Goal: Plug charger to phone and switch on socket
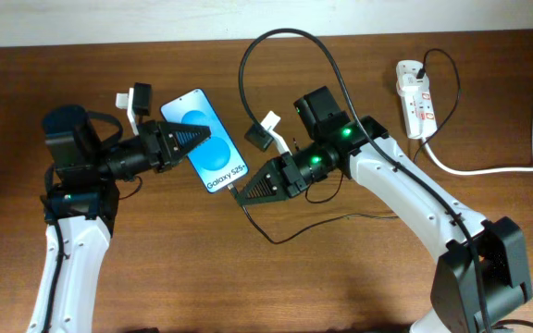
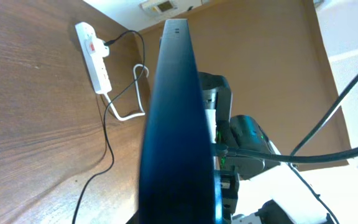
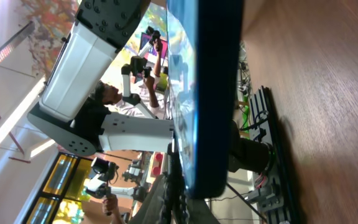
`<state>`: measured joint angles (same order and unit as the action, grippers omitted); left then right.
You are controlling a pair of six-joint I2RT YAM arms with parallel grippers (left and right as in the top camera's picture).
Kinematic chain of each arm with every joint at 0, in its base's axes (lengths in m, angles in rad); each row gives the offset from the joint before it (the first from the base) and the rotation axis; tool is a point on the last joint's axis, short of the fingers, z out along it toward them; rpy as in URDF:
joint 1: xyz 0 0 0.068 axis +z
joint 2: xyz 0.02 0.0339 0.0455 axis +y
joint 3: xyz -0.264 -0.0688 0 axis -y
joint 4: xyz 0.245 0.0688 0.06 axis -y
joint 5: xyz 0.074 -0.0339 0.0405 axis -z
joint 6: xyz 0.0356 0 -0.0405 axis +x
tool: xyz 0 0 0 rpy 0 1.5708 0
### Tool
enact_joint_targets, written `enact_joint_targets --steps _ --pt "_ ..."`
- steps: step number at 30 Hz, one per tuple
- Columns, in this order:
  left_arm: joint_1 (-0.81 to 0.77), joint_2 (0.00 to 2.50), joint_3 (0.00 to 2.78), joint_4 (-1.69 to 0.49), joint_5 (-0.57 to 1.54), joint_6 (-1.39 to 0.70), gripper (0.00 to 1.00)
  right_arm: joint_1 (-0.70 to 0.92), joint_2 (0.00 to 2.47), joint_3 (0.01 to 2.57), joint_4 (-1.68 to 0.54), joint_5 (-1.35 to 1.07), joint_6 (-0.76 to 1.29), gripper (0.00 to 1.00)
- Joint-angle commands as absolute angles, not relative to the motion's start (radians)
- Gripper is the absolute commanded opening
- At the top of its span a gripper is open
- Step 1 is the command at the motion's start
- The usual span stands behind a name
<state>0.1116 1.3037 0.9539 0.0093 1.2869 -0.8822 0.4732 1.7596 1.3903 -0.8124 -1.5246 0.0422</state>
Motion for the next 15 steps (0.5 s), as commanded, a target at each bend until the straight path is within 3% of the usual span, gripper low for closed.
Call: enact_joint_targets --steps 1,15 --pt "0.107 1.303 0.976 0.014 1.322 -0.866 0.00 0.478 1.763 1.390 -0.795 -1.552 0.062 0.04" --pt "0.107 1.303 0.976 0.014 1.320 -0.867 0.00 0.477 1.763 1.390 -0.835 -1.552 0.174 0.04"
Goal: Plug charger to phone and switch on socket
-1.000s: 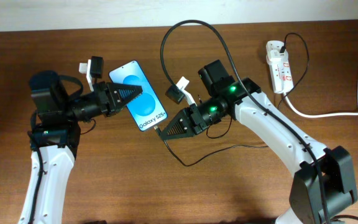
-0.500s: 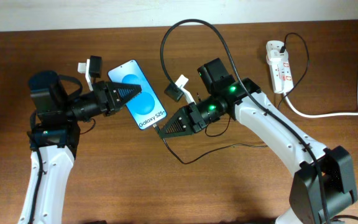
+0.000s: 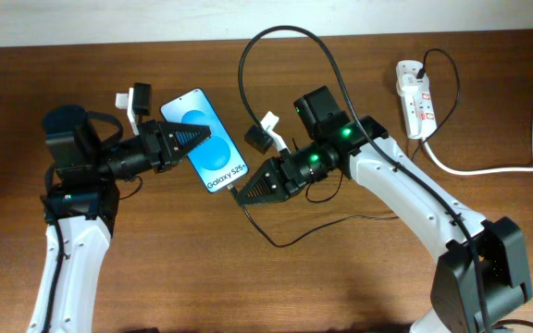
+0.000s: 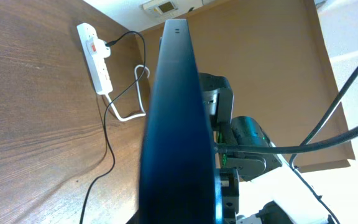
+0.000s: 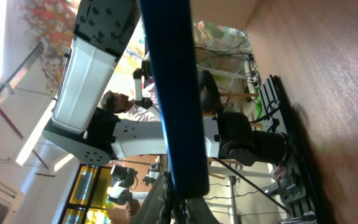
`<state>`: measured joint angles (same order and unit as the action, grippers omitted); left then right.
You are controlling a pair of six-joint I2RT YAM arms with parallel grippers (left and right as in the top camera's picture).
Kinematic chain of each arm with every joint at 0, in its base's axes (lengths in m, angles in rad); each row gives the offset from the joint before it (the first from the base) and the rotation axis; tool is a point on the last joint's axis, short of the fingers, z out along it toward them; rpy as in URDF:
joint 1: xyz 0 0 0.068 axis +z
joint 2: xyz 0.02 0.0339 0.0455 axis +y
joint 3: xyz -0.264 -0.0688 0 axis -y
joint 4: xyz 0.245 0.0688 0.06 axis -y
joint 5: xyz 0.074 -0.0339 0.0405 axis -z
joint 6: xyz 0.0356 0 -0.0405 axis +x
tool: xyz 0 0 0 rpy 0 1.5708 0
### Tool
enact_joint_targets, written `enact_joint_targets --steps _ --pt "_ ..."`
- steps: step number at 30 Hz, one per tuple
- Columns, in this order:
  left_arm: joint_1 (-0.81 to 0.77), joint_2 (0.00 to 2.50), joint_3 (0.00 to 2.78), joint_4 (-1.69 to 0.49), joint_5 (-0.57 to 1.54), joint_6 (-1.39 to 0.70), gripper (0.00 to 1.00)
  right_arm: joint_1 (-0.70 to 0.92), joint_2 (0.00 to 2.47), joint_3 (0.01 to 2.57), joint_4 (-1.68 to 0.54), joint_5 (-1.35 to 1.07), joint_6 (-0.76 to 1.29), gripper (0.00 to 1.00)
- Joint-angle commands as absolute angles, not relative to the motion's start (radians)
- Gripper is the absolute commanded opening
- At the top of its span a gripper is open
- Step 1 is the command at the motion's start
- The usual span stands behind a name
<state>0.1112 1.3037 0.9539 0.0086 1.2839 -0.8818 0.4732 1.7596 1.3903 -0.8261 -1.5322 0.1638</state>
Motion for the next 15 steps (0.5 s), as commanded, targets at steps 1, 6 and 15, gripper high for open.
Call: enact_joint_targets --steps 1,6,15 --pt "0.107 1.303 0.976 0.014 1.320 -0.867 0.00 0.477 1.763 1.390 -0.836 -1.552 0.174 0.04" --pt "0.107 1.303 0.976 0.014 1.321 -0.867 0.00 0.476 1.763 1.390 -0.838 -1.552 0.174 0.04" --pt "0.107 1.303 0.976 0.014 1.321 -0.878 0.00 0.476 1.763 1.390 -0.828 -1.552 0.173 0.04"
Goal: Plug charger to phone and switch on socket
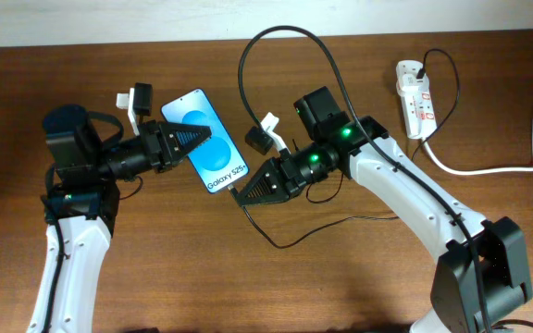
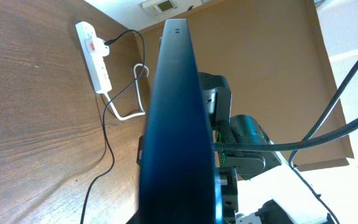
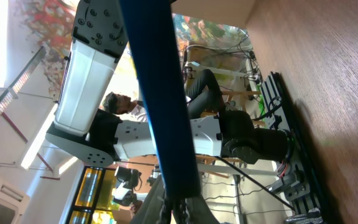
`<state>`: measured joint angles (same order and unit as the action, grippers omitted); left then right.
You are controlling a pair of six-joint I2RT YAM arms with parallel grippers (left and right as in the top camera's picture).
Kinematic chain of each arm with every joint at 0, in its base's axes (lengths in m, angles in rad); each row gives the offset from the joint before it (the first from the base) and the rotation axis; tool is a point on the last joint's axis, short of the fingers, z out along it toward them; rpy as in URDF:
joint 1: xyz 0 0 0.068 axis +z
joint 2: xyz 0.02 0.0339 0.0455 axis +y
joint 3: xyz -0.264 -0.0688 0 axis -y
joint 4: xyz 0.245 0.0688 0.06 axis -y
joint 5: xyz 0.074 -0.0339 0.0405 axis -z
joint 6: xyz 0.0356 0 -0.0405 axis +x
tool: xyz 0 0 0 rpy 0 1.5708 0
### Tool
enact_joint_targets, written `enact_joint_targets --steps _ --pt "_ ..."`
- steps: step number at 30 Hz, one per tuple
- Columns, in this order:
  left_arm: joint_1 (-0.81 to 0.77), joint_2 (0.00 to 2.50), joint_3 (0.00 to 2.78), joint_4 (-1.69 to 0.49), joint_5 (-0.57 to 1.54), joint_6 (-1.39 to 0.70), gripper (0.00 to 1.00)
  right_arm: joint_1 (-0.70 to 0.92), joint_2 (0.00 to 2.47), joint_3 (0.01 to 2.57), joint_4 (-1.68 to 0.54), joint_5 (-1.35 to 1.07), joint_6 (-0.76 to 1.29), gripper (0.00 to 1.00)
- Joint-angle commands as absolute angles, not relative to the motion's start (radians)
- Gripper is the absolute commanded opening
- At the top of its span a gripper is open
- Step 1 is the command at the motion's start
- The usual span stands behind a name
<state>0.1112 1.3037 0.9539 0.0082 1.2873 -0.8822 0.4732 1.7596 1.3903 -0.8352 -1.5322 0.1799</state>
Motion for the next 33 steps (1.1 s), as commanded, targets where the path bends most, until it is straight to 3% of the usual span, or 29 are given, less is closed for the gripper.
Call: enact_joint_targets --steps 1,33 --pt "0.107 1.303 0.976 0.014 1.321 -0.878 0.00 0.476 1.763 1.390 -0.820 -1.552 0.173 0.04" --pt "0.107 1.303 0.976 0.014 1.320 -0.934 0.00 0.445 1.763 1.390 -0.767 -1.531 0.174 0.04"
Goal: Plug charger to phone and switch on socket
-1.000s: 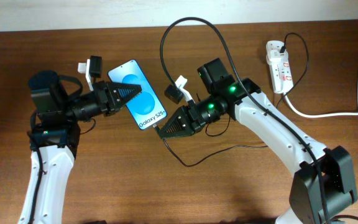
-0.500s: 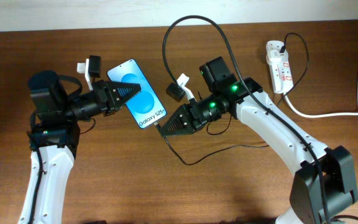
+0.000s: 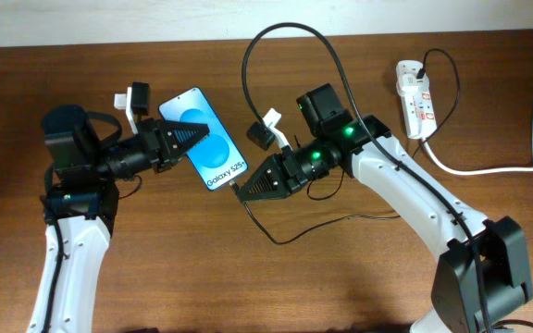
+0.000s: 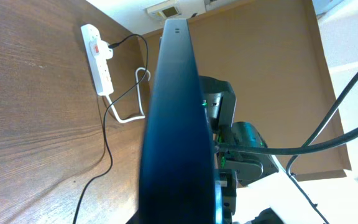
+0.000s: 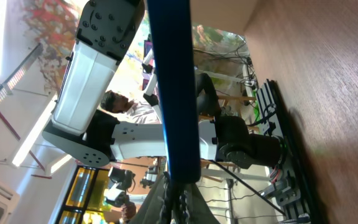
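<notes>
My left gripper (image 3: 191,141) is shut on the blue phone (image 3: 205,139), holding it above the table with its lit screen facing up. In the left wrist view the phone (image 4: 176,118) shows edge-on. My right gripper (image 3: 241,191) is shut on the black charger plug (image 3: 235,192), whose tip meets the phone's lower end (image 5: 179,171). The black cable (image 3: 290,39) loops back over the arm to the white socket strip (image 3: 415,98) at the far right, also seen in the left wrist view as the strip (image 4: 98,57).
A white cord (image 3: 489,166) runs from the strip off the right edge. A slack length of black cable (image 3: 322,227) lies on the wooden table (image 3: 248,287) below the right arm.
The phone and the plug have shifted very slightly; the plug tip stays pressed to the phone's lower end. Both grippers keep their holds.
Through all moments my left gripper held the phone raised and my right gripper held the charger plug at its lower end. In the right wrist view the phone's edge swung from tilted to nearly in line with the plug.
</notes>
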`<state>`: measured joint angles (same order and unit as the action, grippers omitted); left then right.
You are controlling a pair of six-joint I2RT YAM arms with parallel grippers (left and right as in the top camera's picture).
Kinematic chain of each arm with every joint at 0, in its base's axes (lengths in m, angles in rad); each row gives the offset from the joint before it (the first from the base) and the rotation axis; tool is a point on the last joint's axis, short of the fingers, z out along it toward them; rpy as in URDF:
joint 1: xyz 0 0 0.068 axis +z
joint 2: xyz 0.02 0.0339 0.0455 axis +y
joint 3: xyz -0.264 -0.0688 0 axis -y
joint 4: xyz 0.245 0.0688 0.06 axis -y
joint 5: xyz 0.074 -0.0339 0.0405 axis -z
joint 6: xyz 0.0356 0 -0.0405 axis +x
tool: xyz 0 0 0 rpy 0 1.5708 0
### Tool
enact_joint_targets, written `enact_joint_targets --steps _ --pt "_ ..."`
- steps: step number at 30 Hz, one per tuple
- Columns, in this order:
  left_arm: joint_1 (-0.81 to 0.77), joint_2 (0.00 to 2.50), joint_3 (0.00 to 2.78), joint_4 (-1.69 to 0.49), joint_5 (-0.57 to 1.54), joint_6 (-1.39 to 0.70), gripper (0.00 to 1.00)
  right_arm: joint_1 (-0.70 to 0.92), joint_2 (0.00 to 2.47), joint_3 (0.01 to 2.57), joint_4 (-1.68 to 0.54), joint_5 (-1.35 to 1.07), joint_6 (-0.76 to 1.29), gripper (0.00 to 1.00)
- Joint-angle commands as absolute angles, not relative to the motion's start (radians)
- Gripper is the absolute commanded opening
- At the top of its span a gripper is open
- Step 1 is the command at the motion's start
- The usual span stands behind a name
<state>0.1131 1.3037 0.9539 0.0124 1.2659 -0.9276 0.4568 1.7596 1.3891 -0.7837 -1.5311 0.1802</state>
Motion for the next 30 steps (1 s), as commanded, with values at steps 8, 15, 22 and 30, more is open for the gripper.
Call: enact_joint_targets --steps 8,15,22,30 --pt "0.107 1.303 0.976 0.014 1.320 -0.934 0.00 0.445 1.763 1.390 -0.742 -1.534 0.174 0.04" --pt "0.091 1.303 0.976 0.014 1.321 -0.934 0.00 0.445 1.763 1.390 -0.683 -1.504 0.174 0.04" --pt "0.088 1.303 0.976 0.014 1.381 -0.868 0.00 0.445 1.763 1.390 -0.670 -1.481 0.174 0.04" --pt "0.088 1.303 0.976 0.014 1.479 -0.789 0.00 0.445 1.763 1.390 -0.630 -1.481 0.174 0.04"
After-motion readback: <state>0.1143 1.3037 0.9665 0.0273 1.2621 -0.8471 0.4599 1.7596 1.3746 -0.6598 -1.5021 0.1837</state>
